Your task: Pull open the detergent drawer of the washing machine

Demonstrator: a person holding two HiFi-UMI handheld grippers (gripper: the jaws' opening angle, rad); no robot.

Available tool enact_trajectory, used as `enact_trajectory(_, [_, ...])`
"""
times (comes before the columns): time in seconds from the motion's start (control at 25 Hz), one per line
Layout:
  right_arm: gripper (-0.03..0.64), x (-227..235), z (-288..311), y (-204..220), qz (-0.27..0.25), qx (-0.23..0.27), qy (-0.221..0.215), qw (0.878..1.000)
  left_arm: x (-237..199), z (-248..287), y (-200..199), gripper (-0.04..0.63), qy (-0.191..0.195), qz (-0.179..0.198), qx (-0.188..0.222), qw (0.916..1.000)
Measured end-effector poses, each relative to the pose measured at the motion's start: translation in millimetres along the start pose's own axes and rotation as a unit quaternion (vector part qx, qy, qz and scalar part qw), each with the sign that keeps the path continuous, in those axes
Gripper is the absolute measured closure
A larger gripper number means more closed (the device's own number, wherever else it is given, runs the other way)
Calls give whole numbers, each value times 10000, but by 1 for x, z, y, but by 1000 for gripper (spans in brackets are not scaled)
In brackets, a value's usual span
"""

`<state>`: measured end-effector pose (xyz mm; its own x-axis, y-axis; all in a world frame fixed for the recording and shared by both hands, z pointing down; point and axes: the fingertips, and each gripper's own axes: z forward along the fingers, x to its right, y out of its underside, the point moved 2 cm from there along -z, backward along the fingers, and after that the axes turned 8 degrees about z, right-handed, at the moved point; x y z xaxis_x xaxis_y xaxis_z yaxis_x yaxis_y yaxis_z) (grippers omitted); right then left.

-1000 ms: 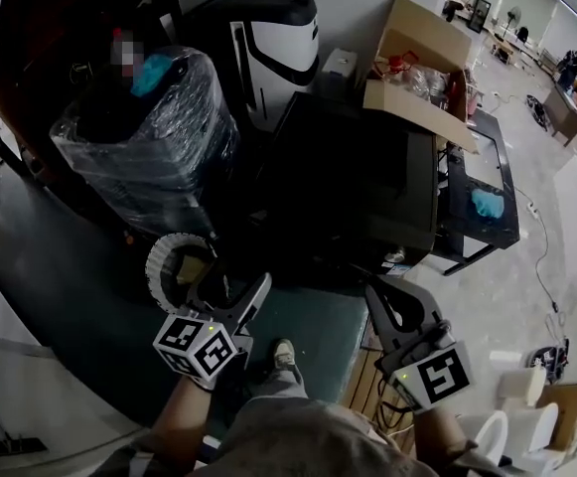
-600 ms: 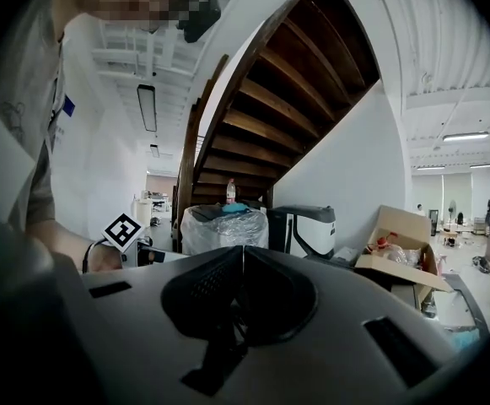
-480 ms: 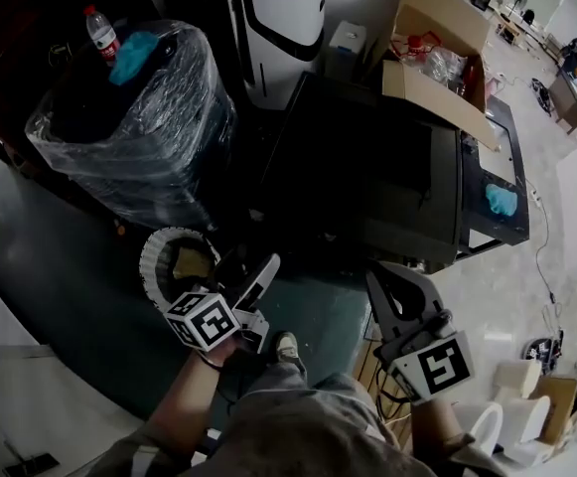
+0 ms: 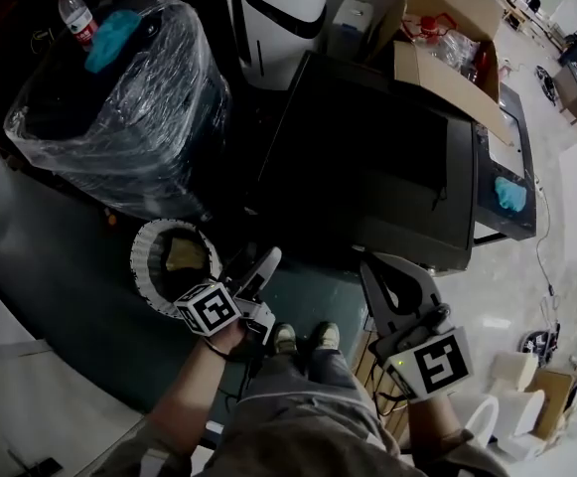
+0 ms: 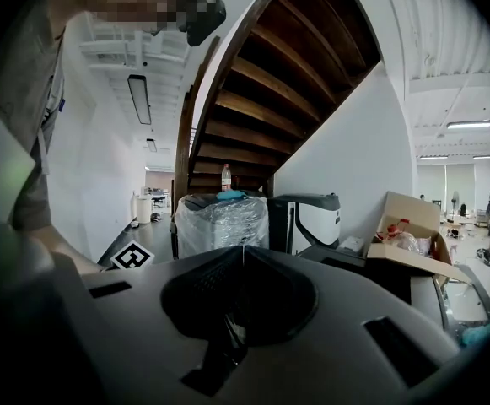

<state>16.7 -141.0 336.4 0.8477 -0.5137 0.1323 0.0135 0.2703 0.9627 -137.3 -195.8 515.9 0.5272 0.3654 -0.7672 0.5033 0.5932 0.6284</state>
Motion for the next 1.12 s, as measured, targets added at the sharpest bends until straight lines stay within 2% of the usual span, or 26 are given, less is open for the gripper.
enact_trajectory(0.2, [585,11,20,17,141,-53,-90,9998,-38,14,22,199,-176,-585,98,9981])
enact_trajectory(0.32, [585,18,31,30,175,-108,-167,9996,-56,23,32,199,-219,-991,253,9945])
enact_trajectory(0.56, [586,36,49,54,266,-223,-267,9990,-86,44,55,199,-240,-1547,446,9867])
enact_trajectory(0.96, [586,55,66,89,320,-381,-410,9979,-99,72,74,191,205,-1820,780,9800])
enact_trajectory(1.12, [584,63,67,101,369,-467,-340,9976,-103,78,79,187,237,-1872,858,9783])
